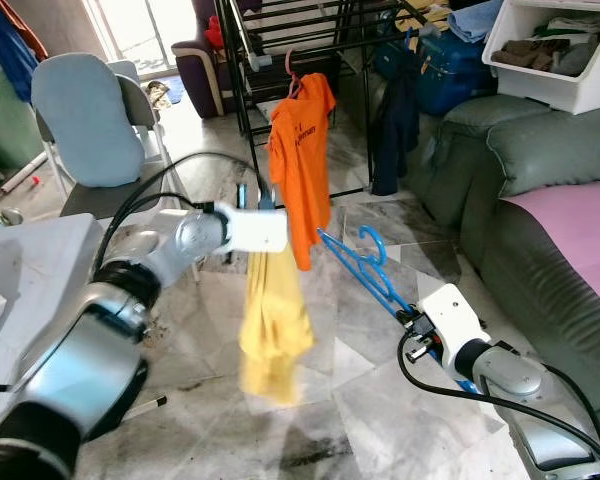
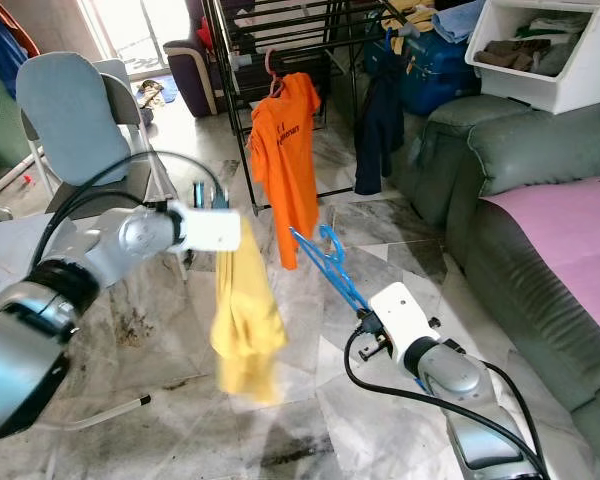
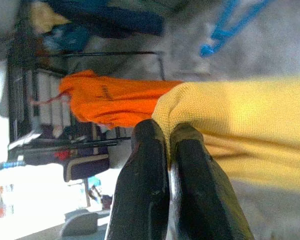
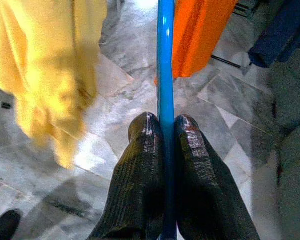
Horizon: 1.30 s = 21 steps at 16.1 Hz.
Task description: Hang hanger
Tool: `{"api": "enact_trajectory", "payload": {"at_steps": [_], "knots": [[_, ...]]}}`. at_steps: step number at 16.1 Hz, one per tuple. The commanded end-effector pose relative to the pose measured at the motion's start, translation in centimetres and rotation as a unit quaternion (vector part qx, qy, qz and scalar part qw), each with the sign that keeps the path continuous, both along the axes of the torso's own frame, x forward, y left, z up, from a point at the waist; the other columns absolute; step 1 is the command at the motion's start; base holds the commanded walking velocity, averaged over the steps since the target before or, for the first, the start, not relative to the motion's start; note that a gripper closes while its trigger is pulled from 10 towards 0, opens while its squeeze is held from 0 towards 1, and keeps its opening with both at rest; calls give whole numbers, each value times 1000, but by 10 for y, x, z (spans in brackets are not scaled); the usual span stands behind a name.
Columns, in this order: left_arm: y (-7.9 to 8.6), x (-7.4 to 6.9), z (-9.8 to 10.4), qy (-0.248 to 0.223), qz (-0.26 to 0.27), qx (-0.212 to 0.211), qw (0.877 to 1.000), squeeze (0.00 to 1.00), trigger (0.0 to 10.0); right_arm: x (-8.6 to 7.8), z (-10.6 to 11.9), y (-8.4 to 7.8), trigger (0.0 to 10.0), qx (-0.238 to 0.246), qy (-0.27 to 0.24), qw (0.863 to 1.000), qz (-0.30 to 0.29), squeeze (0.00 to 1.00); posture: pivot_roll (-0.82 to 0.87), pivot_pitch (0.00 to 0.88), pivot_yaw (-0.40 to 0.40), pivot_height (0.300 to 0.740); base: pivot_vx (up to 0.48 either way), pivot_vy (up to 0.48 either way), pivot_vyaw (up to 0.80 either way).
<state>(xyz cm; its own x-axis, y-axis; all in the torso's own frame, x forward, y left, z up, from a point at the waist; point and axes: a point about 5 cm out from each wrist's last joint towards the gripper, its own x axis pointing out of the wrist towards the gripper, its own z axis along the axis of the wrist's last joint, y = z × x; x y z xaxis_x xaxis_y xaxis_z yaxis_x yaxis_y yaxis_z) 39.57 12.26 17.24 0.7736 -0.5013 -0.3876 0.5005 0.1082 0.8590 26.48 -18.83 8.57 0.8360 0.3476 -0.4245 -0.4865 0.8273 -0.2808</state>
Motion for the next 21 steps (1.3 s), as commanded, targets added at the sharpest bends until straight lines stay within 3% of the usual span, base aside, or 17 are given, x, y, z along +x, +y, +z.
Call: {"api": "enact_trajectory", "payload": {"at_steps": [1,2,3,6,7,8,9,10,11,12,13,15,16,17,18,20,21], "knots": [[4,8,21,-24,36,-60,997,0,10000,4,7,1,10000,-2,-13,1000,2,0,-251,0,140,740,0,0,0],[3,9,20,38,67,-162,984,0,10000,3,7,3,10000,2,-11,1000,0,0,-250,0,144,740,0,0,0],[4,12,19,84,111,-264,954,0,10000,2,2,2,10000,-5,-3,1000,-15,0,-248,0,149,740,0,0,0],[7,17,25,108,180,-402,891,0,10000,1,-2,1,10000,-8,0,999,-32,0,-244,0,154,740,0,0,0],[6,17,25,120,183,-425,878,0,10000,1,-2,2,10000,-9,0,999,-33,0,-246,0,156,740,0,0,0],[4,17,25,128,171,-428,878,0,10000,2,-2,2,10000,-9,-2,999,-33,0,-245,0,156,740,0,0,0],[-4,11,18,187,112,-406,888,0,10000,3,0,4,10000,-7,-5,999,-32,0,-246,0,155,740,0,0,0],[-11,-8,-5,279,-5,-267,922,0,10000,4,1,5,10000,-5,-7,1000,-27,0,-243,0,154,740,0,0,0],[-6,-14,-16,295,-27,-190,936,0,10000,3,0,5,10000,-5,-6,1000,-25,0,-234,0,153,740,0,0,0],[1,-17,-22,290,-36,-120,949,0,10000,2,-1,5,10000,-6,-4,1000,-24,0,-228,0,149,740,0,0,0],[26,-18,-33,217,-34,125,968,0,10000,1,-4,5,10000,-9,2,1000,-16,0,-228,0,140,740,0,0,0],[37,-11,-28,122,-31,254,959,0,10000,1,-3,6,10000,-10,2,1000,-10,0,-230,0,139,740,0,0,0],[31,3,-5,-11,-27,292,956,0,10000,4,-2,8,10000,-12,-1,1000,-5,0,-233,0,139,740,0,0,0],[21,12,17,-91,-18,265,960,0,10000,5,-1,8,10000,-13,-3,1000,-4,0,-233,0,139,740,0,0,0],[10,16,36,-142,-15,210,967,0,10000,6,-1,8,10000,-13,-4,1000,-4,0,-233,0,139,740,0,0,0],[-1,16,48,-192,-38,170,966,0,10000,5,-1,9,10000,-12,-5,1000,-4,0,-227,0,140,740,0,0,0],[-3,14,47,-195,-50,165,966,0,10000,5,-1,10,10000,-11,-5,1000,-4,0,-226,0,140,740,0,0,0]]}}
